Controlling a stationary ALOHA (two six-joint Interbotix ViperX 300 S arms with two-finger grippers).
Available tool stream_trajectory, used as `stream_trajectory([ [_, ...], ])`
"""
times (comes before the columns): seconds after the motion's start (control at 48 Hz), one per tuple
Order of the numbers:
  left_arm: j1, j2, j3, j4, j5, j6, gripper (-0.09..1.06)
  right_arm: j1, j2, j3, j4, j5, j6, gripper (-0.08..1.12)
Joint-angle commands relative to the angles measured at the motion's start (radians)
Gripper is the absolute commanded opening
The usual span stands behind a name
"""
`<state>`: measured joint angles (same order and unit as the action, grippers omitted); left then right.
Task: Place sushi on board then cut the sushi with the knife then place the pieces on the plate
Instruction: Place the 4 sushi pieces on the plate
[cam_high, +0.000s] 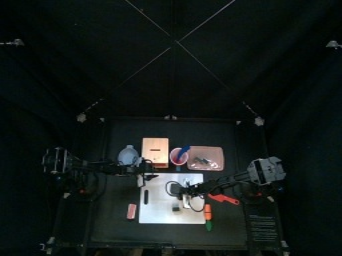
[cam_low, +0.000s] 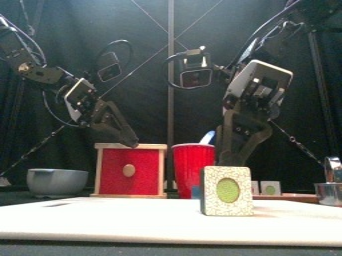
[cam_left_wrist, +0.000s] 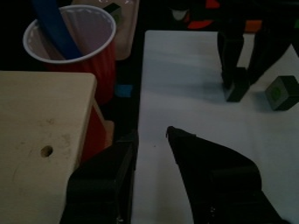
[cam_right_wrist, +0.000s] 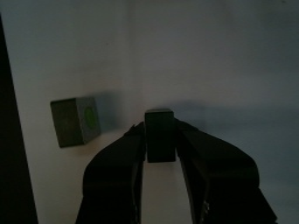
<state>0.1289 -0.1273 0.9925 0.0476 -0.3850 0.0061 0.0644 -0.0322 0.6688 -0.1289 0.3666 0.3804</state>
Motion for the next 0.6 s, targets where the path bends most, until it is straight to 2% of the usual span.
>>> stream_trajectory([
  [0.021,0.003,-0.006,-0.012,0.005,-0.005,0.002,0.74,-0.103,-0.163,0.063,-0.006,0.049,-0.002,0.57],
  [0.167,0.005,-0.006,-0.012,0.005,-0.005,0.002,0.74,-0.27,-0.293,0.15,-0.037,0.109,-0.002,0.57],
  [0.292,0.005,-0.006,-0.012,0.003,-0.005,0.002,0.74,-0.4,-0.353,0.192,-0.086,0.126,-0.002,0.57],
  [0.5,0.008,-0.006,-0.014,0.0,-0.005,0.002,0.74,-0.595,-0.333,0.249,-0.118,0.101,-0.021,0.57],
  [0.604,0.011,-0.006,-0.014,0.003,-0.005,0.002,0.74,-0.641,-0.296,0.284,-0.152,0.046,-0.017,0.58],
])
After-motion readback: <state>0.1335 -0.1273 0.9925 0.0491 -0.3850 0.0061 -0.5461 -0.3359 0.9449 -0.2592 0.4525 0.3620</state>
